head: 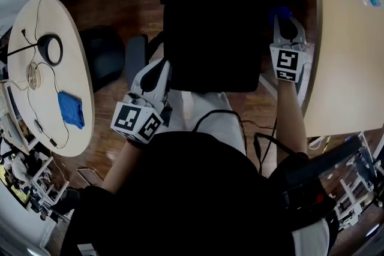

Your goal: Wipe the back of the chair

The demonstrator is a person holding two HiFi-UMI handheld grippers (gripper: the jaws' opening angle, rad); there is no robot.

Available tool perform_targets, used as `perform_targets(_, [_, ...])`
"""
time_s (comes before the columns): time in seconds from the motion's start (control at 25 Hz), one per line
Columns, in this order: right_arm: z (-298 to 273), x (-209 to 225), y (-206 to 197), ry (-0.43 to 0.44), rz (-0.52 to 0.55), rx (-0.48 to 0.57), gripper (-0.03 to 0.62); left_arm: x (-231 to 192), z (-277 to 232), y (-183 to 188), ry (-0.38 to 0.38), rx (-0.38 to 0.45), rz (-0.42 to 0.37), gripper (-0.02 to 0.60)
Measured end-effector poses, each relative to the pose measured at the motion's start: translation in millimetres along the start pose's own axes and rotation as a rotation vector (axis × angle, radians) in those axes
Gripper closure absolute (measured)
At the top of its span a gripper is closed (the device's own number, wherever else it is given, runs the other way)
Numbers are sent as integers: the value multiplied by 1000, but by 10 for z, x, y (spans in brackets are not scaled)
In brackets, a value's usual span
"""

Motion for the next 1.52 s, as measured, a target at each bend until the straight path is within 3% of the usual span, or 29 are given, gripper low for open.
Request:
perform_targets(0.2, [-432, 292, -203, -1, 13, -52, 546, -55, 112, -154, 100, 14, 52, 575])
perform_targets(0.36, [-806, 154, -116, 15, 62, -34, 546, -198, 240, -170, 193, 36, 76, 575])
perform_targets(0.48, [-890, -31, -40, 1, 104, -2, 546, -279, 345, -108, 216, 55, 61, 575])
perform_targets(0.56, [-949, -322, 21, 58, 125, 20, 546, -382, 444, -70, 225, 66, 56, 575])
perform_targets(0.76, [-1324, -1356, 361, 297, 181, 67, 546, -612, 624, -87, 247, 62, 84, 575])
perform_targets(1.04, [-1772, -2442, 1042, 424, 183, 142, 546, -830, 877, 18, 223, 80, 74, 575])
perform_targets(1.28, [-1929, -3054, 1361, 451, 177, 161, 546, -1215, 1313, 128, 263, 113, 75, 575])
perform_targets(1.52, [-1943, -3414, 1747, 436, 43, 217, 547, -1449, 1593, 190, 250, 88, 32, 575])
Point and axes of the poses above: the fingertips, and each gripper's own axes: z backward along the fingers, x to its right, y out of its top, the point moved 5 cm from there along z, backward along the fingers, and after that the axes turned 4 degrees about x, right-handed, at the moved point
